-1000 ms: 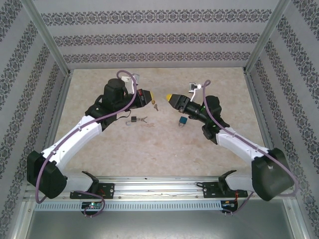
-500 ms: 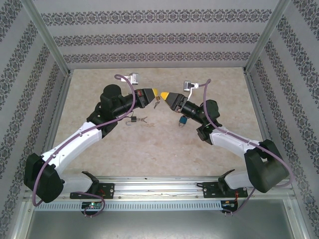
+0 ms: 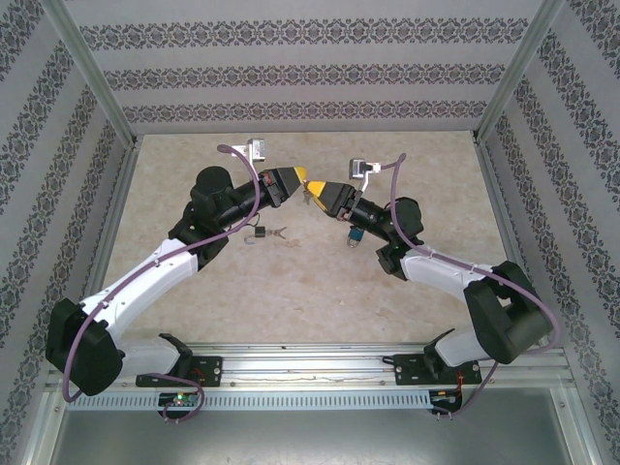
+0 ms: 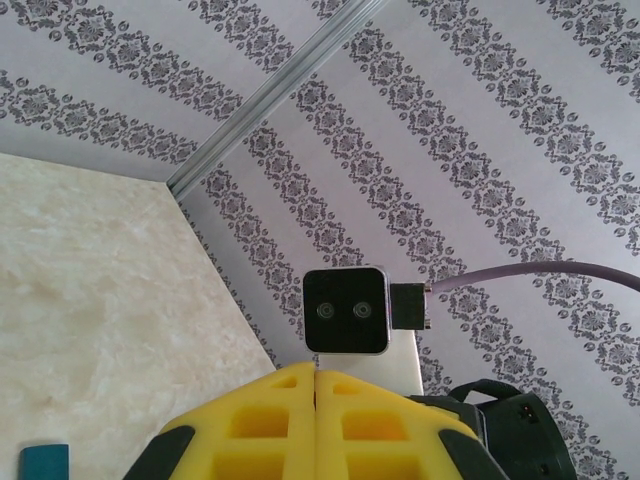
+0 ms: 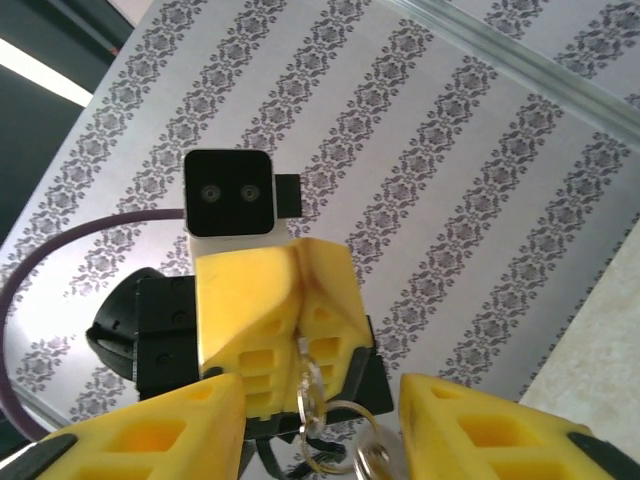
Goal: Unlock with the key
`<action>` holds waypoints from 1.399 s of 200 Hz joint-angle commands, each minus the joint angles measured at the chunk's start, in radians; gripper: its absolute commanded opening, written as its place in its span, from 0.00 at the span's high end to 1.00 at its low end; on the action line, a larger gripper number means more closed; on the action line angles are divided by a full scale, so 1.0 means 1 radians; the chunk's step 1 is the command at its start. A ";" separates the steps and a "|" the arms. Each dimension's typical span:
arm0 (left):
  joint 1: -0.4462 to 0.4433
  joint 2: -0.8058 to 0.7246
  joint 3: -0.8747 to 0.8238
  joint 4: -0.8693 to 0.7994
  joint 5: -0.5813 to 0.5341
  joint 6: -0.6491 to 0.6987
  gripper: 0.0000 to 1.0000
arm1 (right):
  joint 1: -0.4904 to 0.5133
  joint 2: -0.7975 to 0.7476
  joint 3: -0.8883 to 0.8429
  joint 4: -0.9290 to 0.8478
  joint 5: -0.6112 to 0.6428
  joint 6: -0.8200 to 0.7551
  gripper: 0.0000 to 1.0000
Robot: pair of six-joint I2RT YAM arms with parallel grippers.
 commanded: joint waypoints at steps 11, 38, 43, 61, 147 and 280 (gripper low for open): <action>-0.018 -0.030 -0.014 0.062 -0.014 -0.010 1.00 | 0.008 0.022 0.031 0.124 -0.021 0.042 0.56; -0.020 -0.034 -0.018 0.067 -0.021 -0.013 1.00 | 0.013 0.033 0.039 0.125 -0.025 0.045 0.64; -0.020 -0.034 -0.017 0.067 -0.022 -0.012 1.00 | 0.014 0.036 0.042 0.125 -0.028 0.047 0.65; -0.019 -0.036 -0.016 0.066 -0.022 -0.011 1.00 | 0.019 0.038 0.051 0.125 -0.034 0.047 0.66; -0.021 -0.052 -0.025 0.065 -0.055 0.002 1.00 | 0.023 0.052 0.054 0.125 -0.042 0.060 0.70; -0.021 -0.074 -0.039 0.081 -0.064 -0.009 1.00 | 0.028 0.063 0.049 0.125 -0.046 0.057 0.88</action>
